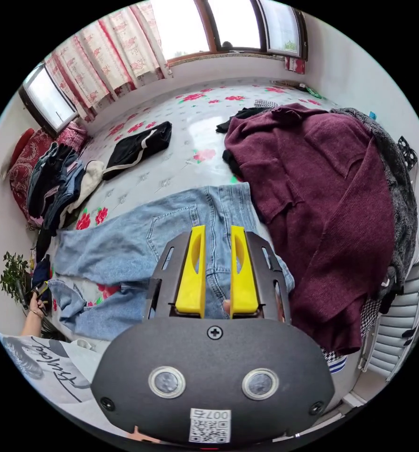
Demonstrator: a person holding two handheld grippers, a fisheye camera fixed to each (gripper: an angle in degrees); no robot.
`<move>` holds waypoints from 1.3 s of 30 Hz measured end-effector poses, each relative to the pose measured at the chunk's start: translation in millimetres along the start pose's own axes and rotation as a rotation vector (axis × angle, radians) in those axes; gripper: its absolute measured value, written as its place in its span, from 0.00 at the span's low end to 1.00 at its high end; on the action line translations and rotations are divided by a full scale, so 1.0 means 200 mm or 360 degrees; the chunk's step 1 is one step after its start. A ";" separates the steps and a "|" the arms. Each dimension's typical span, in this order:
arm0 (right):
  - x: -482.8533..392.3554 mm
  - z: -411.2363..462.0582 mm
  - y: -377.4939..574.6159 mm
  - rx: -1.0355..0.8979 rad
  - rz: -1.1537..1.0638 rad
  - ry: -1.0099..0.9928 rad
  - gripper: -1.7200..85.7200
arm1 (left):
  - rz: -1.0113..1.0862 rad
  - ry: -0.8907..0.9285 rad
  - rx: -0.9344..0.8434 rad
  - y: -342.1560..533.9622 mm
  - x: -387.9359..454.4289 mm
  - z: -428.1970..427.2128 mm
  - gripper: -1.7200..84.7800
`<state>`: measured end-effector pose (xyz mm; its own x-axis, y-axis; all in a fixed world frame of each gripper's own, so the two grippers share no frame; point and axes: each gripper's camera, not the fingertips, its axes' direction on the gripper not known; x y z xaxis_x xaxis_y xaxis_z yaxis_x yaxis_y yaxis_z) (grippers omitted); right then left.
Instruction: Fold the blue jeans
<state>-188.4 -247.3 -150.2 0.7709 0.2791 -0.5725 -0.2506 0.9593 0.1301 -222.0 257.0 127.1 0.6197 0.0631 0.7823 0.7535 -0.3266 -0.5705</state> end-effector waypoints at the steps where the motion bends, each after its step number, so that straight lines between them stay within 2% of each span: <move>1: -0.03 0.04 0.06 -0.0017 -0.0035 -0.0009 0.04 | 0.0034 0.0008 0.0002 0.00 0.01 0.00 0.04; 5: -0.12 0.20 0.18 -0.0185 -0.0139 -0.0033 0.05 | 0.0319 0.0122 -0.0041 -0.10 0.18 0.08 0.08; 9: -0.09 0.43 0.23 -0.0380 -0.0089 -0.0015 0.05 | 0.0481 0.0088 -0.0312 -0.15 0.34 0.34 0.07; 10: -0.05 0.41 0.23 -0.0337 -0.0038 -0.0046 0.05 | 0.0497 0.0051 -0.0144 -0.14 0.34 0.30 0.06; 13: 0.09 0.31 0.20 -0.0309 0.0116 -0.0205 0.06 | 0.0310 0.0178 -0.0272 -0.18 0.26 0.27 0.02; 17: 0.29 0.04 0.35 -0.0093 0.0230 -0.0308 0.07 | 0.0214 0.0246 -0.0130 -0.09 0.03 0.00 0.02; 22: 0.73 -0.17 0.81 0.0049 0.0636 -0.0481 0.10 | 0.0025 0.0507 -0.0070 0.17 -0.25 -0.23 0.12; 25: 0.95 -0.17 1.03 0.0083 0.0877 -0.0570 0.11 | 0.0012 0.0489 -0.0167 0.31 -0.28 -0.24 0.14; 29: 1.03 -0.09 1.07 0.0042 0.0895 -0.0692 0.11 | 0.0000 0.0355 -0.0356 0.39 -0.23 -0.15 0.12; 33: 1.07 0.03 0.98 -0.0007 0.0924 -0.0804 0.10 | -0.0274 0.0614 -0.0219 0.43 -0.36 -0.27 0.07; 36: 1.11 0.06 0.93 -0.0046 0.0922 -0.0861 0.07 | -0.0278 0.0753 -0.0034 0.51 -0.40 -0.48 0.05; 39: 1.13 -0.04 0.93 0.0048 0.0871 -0.0875 0.03 | -0.0201 0.0798 0.0088 0.59 -0.39 -0.69 0.04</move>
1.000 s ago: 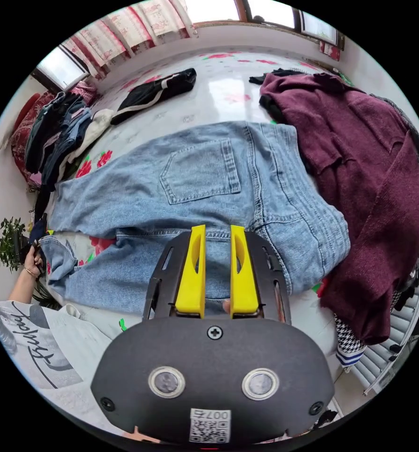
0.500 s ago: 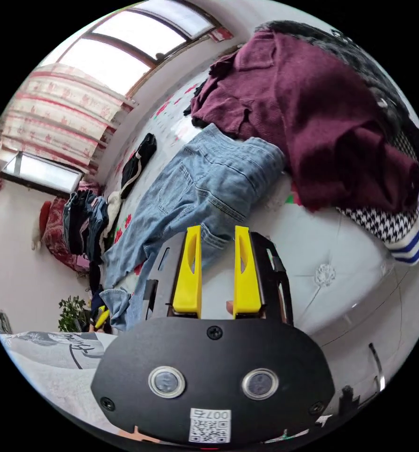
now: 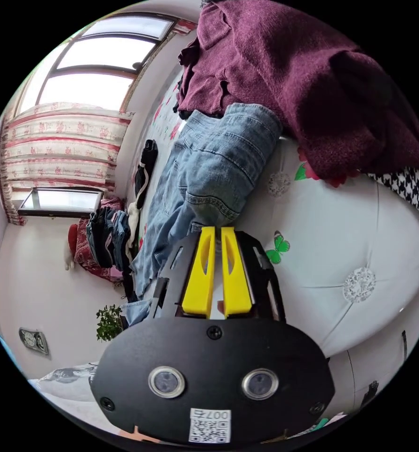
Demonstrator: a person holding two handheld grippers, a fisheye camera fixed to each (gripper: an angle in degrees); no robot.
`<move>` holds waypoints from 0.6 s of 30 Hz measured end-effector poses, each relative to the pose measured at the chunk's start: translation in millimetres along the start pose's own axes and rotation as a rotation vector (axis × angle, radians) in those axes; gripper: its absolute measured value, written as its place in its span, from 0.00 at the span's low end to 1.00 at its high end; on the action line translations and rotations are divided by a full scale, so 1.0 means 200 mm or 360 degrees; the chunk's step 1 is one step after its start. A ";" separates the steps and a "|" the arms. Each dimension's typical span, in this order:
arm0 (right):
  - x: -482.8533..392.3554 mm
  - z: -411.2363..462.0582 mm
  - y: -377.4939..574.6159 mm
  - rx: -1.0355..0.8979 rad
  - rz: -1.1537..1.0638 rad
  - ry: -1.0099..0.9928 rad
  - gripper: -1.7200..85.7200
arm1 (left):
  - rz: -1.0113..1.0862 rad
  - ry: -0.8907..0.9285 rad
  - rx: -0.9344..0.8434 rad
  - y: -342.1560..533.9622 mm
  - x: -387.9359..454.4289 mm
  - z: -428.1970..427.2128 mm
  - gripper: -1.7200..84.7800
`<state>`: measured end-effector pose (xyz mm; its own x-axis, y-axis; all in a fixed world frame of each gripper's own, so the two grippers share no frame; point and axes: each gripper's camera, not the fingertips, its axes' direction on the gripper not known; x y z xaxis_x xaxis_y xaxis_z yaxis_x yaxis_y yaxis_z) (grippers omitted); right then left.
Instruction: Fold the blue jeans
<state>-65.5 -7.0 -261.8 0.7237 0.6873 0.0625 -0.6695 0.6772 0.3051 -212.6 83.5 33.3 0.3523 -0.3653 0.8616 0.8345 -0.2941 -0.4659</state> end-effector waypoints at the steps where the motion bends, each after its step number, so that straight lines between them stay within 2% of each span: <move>1: -0.03 -0.05 0.02 0.0020 -0.0060 -0.0034 0.03 | 0.0057 0.0031 0.0044 0.04 0.06 -0.09 0.04; 5: -0.15 -0.23 0.07 0.0090 -0.0226 -0.0126 0.02 | 0.0174 0.0114 0.0206 0.13 0.21 -0.37 0.05; 7: -0.28 -0.34 0.09 0.0116 -0.0380 -0.0095 0.02 | 0.0190 0.0065 0.0239 0.15 0.24 -0.41 0.05; 10: -0.37 -0.32 0.07 0.0034 -0.0504 0.0070 0.02 | -0.0033 -0.0086 0.0152 0.15 0.12 -0.31 0.08; 11: -0.36 -0.30 0.06 0.0007 -0.0501 0.0099 0.03 | -0.0191 -0.0168 0.0057 0.16 0.04 -0.25 0.09; 13: -0.26 -0.20 0.05 -0.0134 -0.0378 0.0107 0.04 | -0.0276 -0.0239 0.0015 0.20 -0.01 -0.19 0.10; 15: -0.15 -0.15 0.07 -0.0160 -0.0233 0.0105 0.06 | -0.0230 -0.0283 0.0009 0.23 0.02 -0.15 0.11; 18: -0.04 -0.17 0.15 -0.0022 -0.0105 0.0048 0.09 | -0.0085 -0.0360 0.0009 0.22 0.10 -0.11 0.12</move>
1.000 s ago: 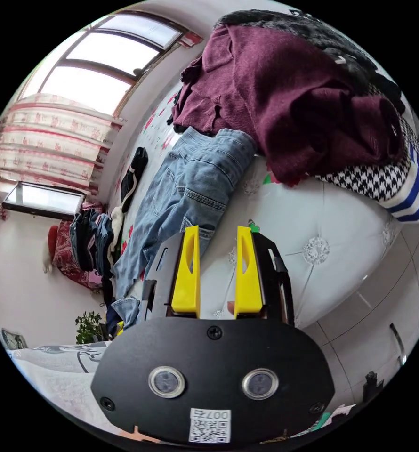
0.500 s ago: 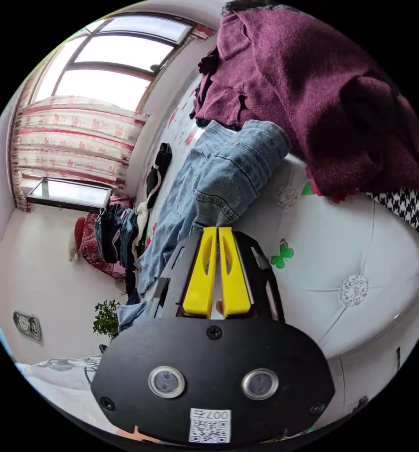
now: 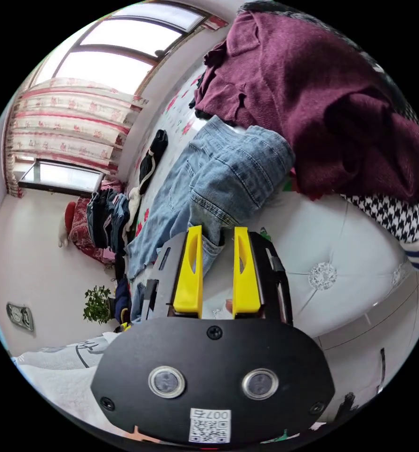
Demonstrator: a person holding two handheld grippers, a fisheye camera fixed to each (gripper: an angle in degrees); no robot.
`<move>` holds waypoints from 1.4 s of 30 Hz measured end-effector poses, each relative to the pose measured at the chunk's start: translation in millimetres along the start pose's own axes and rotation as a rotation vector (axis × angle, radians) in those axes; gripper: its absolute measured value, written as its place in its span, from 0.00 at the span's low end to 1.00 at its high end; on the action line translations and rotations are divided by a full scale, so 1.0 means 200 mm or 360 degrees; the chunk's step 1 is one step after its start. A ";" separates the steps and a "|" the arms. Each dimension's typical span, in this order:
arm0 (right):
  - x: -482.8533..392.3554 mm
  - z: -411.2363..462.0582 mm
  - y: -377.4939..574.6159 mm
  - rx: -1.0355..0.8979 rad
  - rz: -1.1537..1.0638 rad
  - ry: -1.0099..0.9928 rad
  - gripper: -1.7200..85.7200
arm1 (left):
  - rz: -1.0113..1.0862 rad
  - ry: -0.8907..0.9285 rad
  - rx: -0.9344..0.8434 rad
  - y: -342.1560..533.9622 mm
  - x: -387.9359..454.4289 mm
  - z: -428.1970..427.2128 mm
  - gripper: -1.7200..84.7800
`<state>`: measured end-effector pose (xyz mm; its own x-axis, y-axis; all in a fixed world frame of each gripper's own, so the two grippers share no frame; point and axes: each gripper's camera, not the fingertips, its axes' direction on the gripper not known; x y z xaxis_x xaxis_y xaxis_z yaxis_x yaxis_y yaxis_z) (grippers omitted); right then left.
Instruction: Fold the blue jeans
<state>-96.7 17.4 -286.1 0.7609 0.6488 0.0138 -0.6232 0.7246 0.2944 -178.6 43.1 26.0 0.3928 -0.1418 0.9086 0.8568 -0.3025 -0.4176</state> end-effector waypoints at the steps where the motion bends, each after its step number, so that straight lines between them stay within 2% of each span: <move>1: 0.02 0.00 0.01 0.0039 0.0036 -0.0009 0.09 | 0.0093 -0.0038 -0.0006 -0.02 0.05 0.02 0.12; 4: 0.02 0.07 -0.04 0.0022 0.0055 0.0051 0.10 | 0.0306 -0.0181 -0.0097 -0.12 0.17 0.14 0.13; 7: -0.09 0.18 -0.11 -0.0045 -0.0001 0.0106 0.08 | 0.0449 -0.0172 -0.0291 -0.24 0.29 0.32 0.15; 9: -0.22 0.20 -0.14 -0.0039 -0.0037 0.0212 0.07 | 0.0643 -0.0230 -0.0492 -0.29 0.43 0.48 0.09; 11: -0.40 0.18 -0.17 0.0009 -0.0123 0.0215 0.06 | 0.0666 -0.0312 -0.0555 -0.34 0.48 0.54 0.02; 17: -1.12 0.21 -0.41 0.0160 -0.0412 0.0208 0.04 | 0.0274 0.0056 -0.0201 -0.68 0.36 0.36 0.01; 21: -1.46 0.66 -0.66 -0.0111 -0.0631 0.0345 0.06 | -0.0114 0.0210 0.0126 -0.88 0.21 0.24 0.01; 25: -1.45 0.77 -0.68 -0.0105 -0.0588 0.0287 0.09 | -0.0306 0.0271 0.0226 -0.89 0.08 0.19 0.01; 28: -1.26 0.69 -0.56 -0.0013 -0.0472 0.0227 0.10 | -0.0275 0.0206 0.0158 -0.82 -0.01 0.19 0.04; 33: -0.79 0.65 -0.43 -0.0060 -0.0104 0.0073 0.10 | -0.0382 0.0302 -0.0033 -0.68 -0.16 0.30 0.08; 36: -0.75 0.67 -0.46 -0.0001 -0.0037 -0.0032 0.09 | -0.0431 0.0360 -0.0068 -0.73 -0.16 0.38 0.09; 42: -0.93 0.82 -0.62 -0.0119 -0.0071 0.0259 0.04 | -0.0470 0.0272 -0.0185 -0.89 -0.12 0.53 0.06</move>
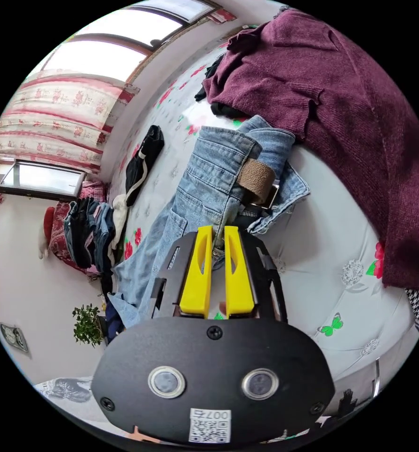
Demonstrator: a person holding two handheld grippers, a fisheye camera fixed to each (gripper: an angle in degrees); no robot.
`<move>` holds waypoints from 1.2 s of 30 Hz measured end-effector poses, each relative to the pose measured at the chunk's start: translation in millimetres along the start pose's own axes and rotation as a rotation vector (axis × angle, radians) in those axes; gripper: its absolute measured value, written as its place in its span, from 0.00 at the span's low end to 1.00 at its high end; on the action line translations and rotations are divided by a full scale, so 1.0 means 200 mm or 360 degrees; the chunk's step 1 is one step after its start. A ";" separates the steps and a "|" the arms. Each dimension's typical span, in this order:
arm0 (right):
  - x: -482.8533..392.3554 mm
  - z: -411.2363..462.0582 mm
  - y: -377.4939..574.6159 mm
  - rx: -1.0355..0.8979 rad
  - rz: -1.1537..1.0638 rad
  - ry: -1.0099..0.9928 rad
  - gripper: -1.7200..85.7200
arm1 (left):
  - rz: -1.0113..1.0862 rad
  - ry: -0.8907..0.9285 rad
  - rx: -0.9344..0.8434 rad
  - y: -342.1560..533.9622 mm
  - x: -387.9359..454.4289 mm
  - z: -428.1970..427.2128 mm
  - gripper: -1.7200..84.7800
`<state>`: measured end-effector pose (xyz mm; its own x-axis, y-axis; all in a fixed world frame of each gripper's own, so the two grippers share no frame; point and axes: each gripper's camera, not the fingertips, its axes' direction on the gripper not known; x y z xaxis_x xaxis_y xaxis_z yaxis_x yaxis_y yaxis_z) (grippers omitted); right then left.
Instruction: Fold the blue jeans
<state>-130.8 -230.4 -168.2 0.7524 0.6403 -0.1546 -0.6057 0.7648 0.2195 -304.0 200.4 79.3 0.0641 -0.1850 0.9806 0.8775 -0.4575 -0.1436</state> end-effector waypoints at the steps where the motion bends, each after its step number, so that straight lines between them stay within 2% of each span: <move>1: -0.04 -0.03 0.00 0.0009 -0.0050 -0.0006 0.03 | -0.0017 0.0025 -0.0009 -0.02 0.00 0.01 0.04; 4: -0.09 -0.20 0.05 0.0080 -0.0142 -0.0144 0.02 | 0.0035 0.0065 -0.0016 0.00 -0.01 -0.01 0.02; 9: -0.03 -0.64 0.29 0.0209 -0.0212 -0.0366 0.02 | 0.0240 0.0392 0.0128 0.22 -0.05 -0.34 0.01; 12: 0.15 -0.88 0.49 0.0271 -0.0124 -0.0500 0.02 | 0.0303 0.0543 0.0227 0.36 -0.11 -0.55 0.01; 14: 0.29 -1.00 0.60 0.0320 -0.0005 -0.0687 0.02 | 0.0374 0.0802 0.0336 0.48 -0.15 -0.75 0.01; 17: 0.36 -1.17 0.71 0.0412 0.0038 -0.0936 0.02 | 0.0652 0.0752 0.0326 0.56 -0.01 -0.94 0.01; 20: 0.23 -1.37 0.75 0.0435 -0.0139 -0.0834 0.02 | 0.0860 0.0620 0.0316 0.65 0.08 -1.03 0.01; 23: 0.21 -1.44 0.87 0.0343 -0.0290 -0.0538 0.02 | 0.0696 0.0579 0.0304 0.74 -0.09 -1.02 0.01; 25: 0.37 -1.33 0.98 0.0163 -0.0093 -0.0387 0.02 | 0.0535 0.0571 0.0265 0.80 -0.21 -0.96 0.01; 28: 0.57 -1.24 1.13 0.0222 0.0206 -0.0510 0.02 | 0.0427 0.0565 0.0249 0.88 -0.29 -0.91 0.01; 30: 0.59 -1.24 1.15 0.0327 0.0275 -0.0618 0.02 | 0.0457 0.0540 0.0257 0.88 -0.24 -0.91 0.01; 36: 0.22 -1.39 0.96 0.0526 -0.0048 -0.0495 0.02 | 0.0739 0.0543 0.0362 0.78 0.09 -0.93 0.01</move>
<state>-285.8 -35.3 -401.0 0.8409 0.5276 0.1203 -0.5055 0.6864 0.5228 -254.9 -36.5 49.8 0.3412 -0.6053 0.7192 0.8762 -0.0724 -0.4765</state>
